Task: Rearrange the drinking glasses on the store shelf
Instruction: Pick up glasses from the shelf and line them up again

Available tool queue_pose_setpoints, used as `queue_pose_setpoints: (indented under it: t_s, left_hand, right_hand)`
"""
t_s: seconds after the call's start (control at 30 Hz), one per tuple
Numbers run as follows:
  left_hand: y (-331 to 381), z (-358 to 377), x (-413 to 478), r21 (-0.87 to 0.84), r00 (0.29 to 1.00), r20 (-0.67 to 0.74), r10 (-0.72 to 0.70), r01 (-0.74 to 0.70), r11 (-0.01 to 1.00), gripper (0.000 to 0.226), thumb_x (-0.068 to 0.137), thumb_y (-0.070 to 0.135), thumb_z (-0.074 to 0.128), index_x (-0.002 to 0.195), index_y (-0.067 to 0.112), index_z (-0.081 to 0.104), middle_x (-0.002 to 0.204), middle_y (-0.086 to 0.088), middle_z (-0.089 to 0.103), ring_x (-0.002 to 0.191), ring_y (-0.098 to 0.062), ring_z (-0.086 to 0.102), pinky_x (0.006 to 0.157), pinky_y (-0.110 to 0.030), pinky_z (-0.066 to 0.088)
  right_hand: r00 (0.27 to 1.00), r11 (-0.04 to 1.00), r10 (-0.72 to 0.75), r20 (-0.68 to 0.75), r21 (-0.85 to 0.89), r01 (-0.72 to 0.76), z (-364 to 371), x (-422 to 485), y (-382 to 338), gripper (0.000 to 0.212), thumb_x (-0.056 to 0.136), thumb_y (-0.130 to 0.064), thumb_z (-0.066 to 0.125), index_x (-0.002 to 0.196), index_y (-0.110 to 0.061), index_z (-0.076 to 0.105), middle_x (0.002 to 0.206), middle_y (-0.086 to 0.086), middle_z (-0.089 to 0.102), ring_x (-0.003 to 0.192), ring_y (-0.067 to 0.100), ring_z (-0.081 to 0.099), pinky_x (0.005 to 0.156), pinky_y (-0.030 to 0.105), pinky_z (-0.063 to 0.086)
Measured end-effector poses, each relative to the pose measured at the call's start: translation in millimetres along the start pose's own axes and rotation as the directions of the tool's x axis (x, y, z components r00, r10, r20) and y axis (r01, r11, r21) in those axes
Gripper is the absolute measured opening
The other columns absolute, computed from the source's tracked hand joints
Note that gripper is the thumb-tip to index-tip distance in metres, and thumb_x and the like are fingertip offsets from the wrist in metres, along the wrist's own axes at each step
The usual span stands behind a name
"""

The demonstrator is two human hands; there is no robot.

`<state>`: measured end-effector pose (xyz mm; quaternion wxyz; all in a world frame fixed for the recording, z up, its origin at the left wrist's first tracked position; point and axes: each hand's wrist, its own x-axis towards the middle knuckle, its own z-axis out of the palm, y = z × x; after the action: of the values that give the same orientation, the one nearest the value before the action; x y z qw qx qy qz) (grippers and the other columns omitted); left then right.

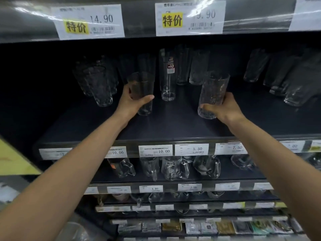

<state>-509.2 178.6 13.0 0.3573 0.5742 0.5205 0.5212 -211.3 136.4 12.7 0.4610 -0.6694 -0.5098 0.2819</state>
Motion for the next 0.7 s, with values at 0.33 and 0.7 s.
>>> queue_pose_setpoints:
  t_s: [0.33,0.7]
  left_hand:
    - [-23,18,56,-0.026,0.985,-0.164,-0.046,0.042,0.999,0.065,0.079,0.031,0.082,0.127,0.006,0.046,0.106,0.004,0.057,0.090,0.001,0.055,0.065,0.001,0.043]
    - [-36,23,95,-0.051,0.990,-0.138,-0.036,0.029,0.998,0.067,0.075,0.036,0.085,0.126,0.011,0.050,0.111,0.007,0.059,0.099,0.000,0.058,0.074,-0.010,0.045]
  right_hand:
    - [1.000,1.000,0.001,-0.029,0.019,-0.001,25,48,5,0.075,0.075,-0.032,0.086,0.131,-0.012,0.040,0.112,-0.005,0.058,0.101,0.012,0.059,0.086,0.025,0.044]
    - [0.997,0.989,-0.075,-0.032,-0.131,0.070,37,86,8,0.083,0.070,-0.058,0.079,0.137,-0.022,0.048,0.133,-0.002,0.058,0.126,0.022,0.052,0.106,0.044,0.044]
